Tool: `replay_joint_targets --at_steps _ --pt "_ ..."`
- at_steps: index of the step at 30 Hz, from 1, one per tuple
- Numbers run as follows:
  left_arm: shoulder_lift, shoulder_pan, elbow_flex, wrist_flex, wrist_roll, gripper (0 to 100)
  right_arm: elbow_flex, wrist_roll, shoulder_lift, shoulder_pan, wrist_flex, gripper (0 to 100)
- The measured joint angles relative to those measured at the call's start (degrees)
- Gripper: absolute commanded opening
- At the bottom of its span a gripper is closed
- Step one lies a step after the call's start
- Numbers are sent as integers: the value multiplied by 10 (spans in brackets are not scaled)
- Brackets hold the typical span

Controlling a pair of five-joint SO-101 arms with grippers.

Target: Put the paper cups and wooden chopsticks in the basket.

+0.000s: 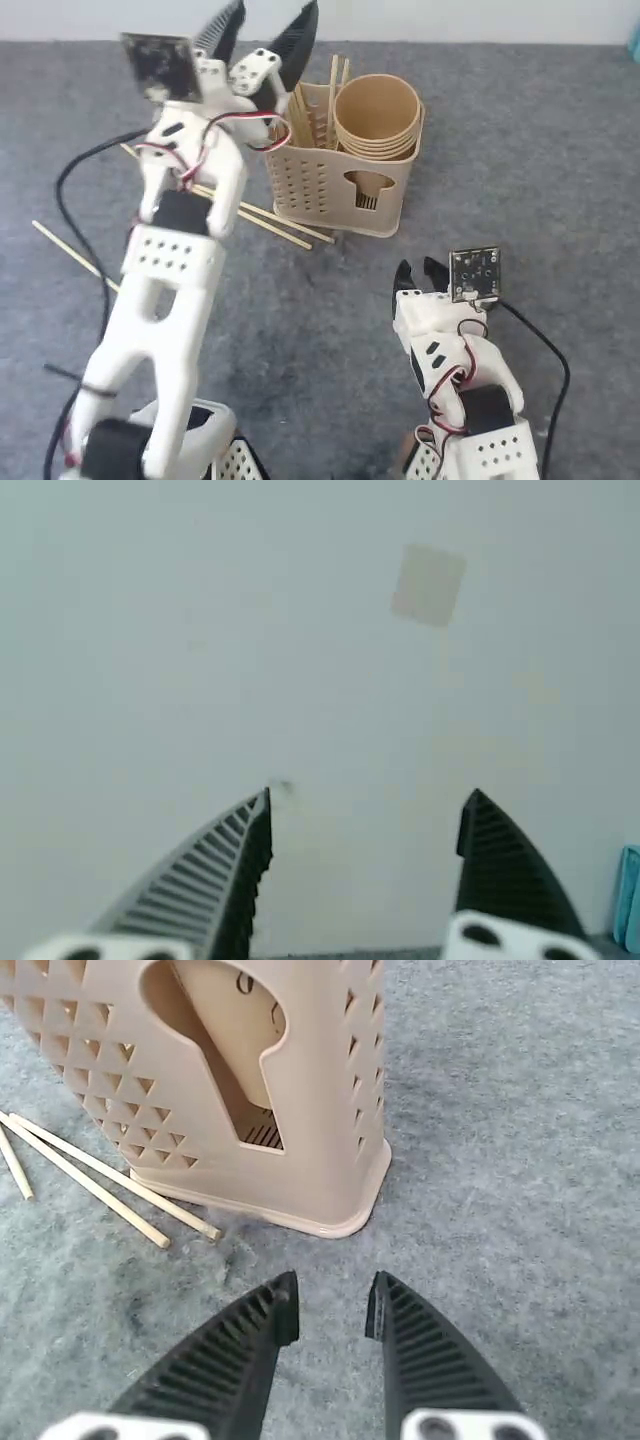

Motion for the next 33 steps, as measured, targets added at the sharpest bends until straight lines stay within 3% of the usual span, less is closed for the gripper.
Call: replay_joint_targets --at_steps 8,14,18,25,33 --pt "-191 -52 72 158 -1 280 0 0 0 0 0 126" --pt "-327 -150 164 303 28 137 0 0 0 0 0 126" --pt "-343 -246 182 384 62 73 0 0 0 0 0 126" --pt "-282 -375 204 396 70 73 0 0 0 0 0 126" --pt "-23 -462 123 396 70 73 0 0 0 0 0 126"
